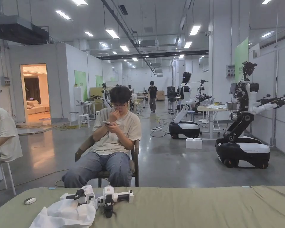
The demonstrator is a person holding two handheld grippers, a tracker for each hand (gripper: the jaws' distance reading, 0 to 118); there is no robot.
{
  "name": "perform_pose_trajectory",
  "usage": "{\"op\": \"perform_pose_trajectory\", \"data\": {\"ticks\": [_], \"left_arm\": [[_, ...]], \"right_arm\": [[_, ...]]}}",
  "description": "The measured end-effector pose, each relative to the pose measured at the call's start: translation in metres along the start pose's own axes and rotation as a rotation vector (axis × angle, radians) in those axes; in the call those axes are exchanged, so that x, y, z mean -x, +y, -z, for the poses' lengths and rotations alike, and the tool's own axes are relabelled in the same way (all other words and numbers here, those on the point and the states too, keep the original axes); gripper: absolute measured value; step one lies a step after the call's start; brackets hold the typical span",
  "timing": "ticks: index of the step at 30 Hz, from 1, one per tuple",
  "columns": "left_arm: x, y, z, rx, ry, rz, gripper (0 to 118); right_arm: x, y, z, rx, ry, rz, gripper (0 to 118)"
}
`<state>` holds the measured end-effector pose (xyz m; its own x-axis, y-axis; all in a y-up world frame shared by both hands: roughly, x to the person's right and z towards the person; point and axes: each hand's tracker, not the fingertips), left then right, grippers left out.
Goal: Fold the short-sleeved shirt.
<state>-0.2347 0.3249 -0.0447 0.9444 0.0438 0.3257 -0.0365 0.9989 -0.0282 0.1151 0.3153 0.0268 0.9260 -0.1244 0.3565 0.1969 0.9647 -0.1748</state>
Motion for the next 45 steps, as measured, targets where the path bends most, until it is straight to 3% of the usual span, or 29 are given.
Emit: {"op": "perform_pose_trajectory", "data": {"ticks": [4, 6, 7, 9, 11, 13, 15, 17, 20, 26, 45], "left_arm": [[0.003, -0.001, -0.001, -0.001, -0.009, -0.033, 118], [0.003, -0.002, -0.001, 0.001, -0.001, -0.032, 118], [0.003, -0.002, -0.001, 0.001, 0.003, -0.029, 118], [0.002, -0.003, -0.001, 0.001, 0.007, -0.025, 118], [-0.004, -0.006, 0.001, 0.003, 0.022, 0.021, 118], [-0.01, -0.01, 0.002, -0.016, 0.057, 0.088, 118], [-0.013, -0.012, 0.003, -0.015, 0.106, 0.107, 118], [-0.013, -0.013, 0.003, -0.016, 0.094, 0.101, 118], [-0.012, -0.012, 0.003, -0.01, 0.034, 0.08, 118], [-0.018, -0.012, 0.007, -0.023, 0.034, 0.102, 118], [-0.018, -0.018, 0.022, -0.012, 0.015, 0.071, 118]], "right_arm": [[-0.003, 0.0, 0.002, -0.012, -0.007, 0.024, 118], [-0.001, -0.003, 0.003, -0.045, -0.068, -0.012, 118], [0.0, -0.006, 0.004, -0.053, -0.052, -0.037, 118], [-0.004, -0.01, 0.009, -0.025, 0.056, -0.091, 118], [-0.016, -0.021, 0.014, -0.065, 0.24, -0.066, 118], [-0.024, -0.026, 0.018, -0.079, 0.327, -0.031, 118], [-0.023, -0.029, 0.015, -0.099, 0.244, -0.034, 118], [-0.022, -0.03, 0.011, -0.141, 0.175, -0.094, 118], [-0.023, -0.028, 0.008, -0.148, 0.202, -0.109, 118], [-0.027, -0.024, 0.006, -0.162, 0.258, -0.045, 118], [-0.021, -0.019, 0.014, -0.175, 0.253, -0.051, 118]]}}
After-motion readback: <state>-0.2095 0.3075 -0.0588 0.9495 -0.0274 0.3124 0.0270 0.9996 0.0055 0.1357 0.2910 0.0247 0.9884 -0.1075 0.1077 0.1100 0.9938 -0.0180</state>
